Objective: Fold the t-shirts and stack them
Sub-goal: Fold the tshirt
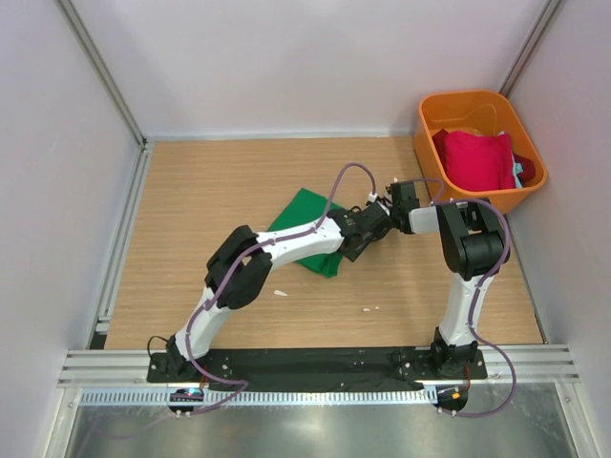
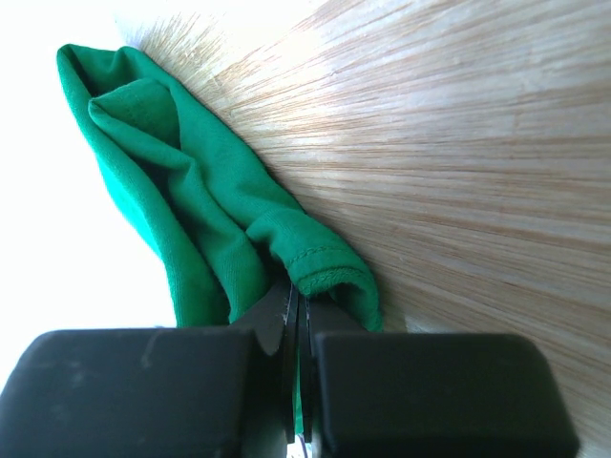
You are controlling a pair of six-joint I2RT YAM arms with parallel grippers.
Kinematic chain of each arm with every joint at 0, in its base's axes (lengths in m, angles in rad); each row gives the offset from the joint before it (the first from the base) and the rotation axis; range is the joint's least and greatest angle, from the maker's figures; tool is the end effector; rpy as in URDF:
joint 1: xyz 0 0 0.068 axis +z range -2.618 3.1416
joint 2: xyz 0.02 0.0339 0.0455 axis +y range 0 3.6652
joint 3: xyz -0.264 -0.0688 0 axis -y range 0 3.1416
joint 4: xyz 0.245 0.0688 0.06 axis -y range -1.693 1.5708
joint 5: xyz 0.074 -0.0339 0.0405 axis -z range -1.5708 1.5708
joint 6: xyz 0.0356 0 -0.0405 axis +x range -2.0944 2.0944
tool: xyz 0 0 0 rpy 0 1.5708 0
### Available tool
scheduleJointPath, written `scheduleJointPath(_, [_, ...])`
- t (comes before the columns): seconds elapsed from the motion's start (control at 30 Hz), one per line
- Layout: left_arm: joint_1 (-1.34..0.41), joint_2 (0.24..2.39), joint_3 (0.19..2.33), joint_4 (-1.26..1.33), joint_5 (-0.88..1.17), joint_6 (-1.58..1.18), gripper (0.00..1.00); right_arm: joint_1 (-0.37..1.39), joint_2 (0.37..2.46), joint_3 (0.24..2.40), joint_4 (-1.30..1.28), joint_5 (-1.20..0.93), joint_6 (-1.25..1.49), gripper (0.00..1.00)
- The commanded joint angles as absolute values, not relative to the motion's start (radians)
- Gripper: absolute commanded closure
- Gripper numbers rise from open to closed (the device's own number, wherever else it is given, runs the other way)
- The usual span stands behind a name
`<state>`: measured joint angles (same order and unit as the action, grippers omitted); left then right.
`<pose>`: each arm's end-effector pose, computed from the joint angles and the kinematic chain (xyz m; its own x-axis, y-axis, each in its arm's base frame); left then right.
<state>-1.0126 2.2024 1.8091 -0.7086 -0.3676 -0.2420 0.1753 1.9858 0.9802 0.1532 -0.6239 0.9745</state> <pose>0.2617 -0.3950 0.1924 -0.6278 0.5832 -0.5156 0.5717 0.7949 0.2030 0.3667 0.0861 0.1029 -0.8467 0.5320 -0.0057 0.3213 0.5198 0.7916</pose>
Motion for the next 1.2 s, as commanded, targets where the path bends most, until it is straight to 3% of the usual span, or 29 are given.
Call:
scheduleJointPath(0.0, [-1.008, 2.213, 1.858, -0.713, -0.508, -0.218, 0.54, 0.169, 2.016, 0.966, 0.112, -0.574, 0.956, 0.99])
scheduleJointPath(0.27, [-1.043, 2.172, 1.853, -0.67, -0.617, -0.187, 0.56, 0.169, 2.023, 0.971, 0.115, -0.581, 0.95, 0.99])
scheduleJointPath(0.5, [-1.04, 2.213, 1.871, -0.679, -0.608, -0.173, 0.48, 0.167, 2.028, 0.963, 0.124, -0.589, 0.951, 0.99])
scheduleJointPath(0.63, [-1.034, 2.258, 1.896, -0.704, -0.584, -0.178, 0.48, 0.166, 2.026, 0.963, 0.123, -0.595, 0.951, 0.99])
scheduleJointPath(1.07, [-1.026, 2.344, 1.95, -0.718, -0.643, -0.161, 0.63, 0.16, 2.023, 0.956, 0.127, -0.604, 0.948, 0.99])
scheduleJointPath(1.17, [-1.026, 2.353, 1.959, -0.723, -0.681, -0.161, 0.79, 0.16, 2.026, 0.953, 0.129, -0.604, 0.948, 0.99])
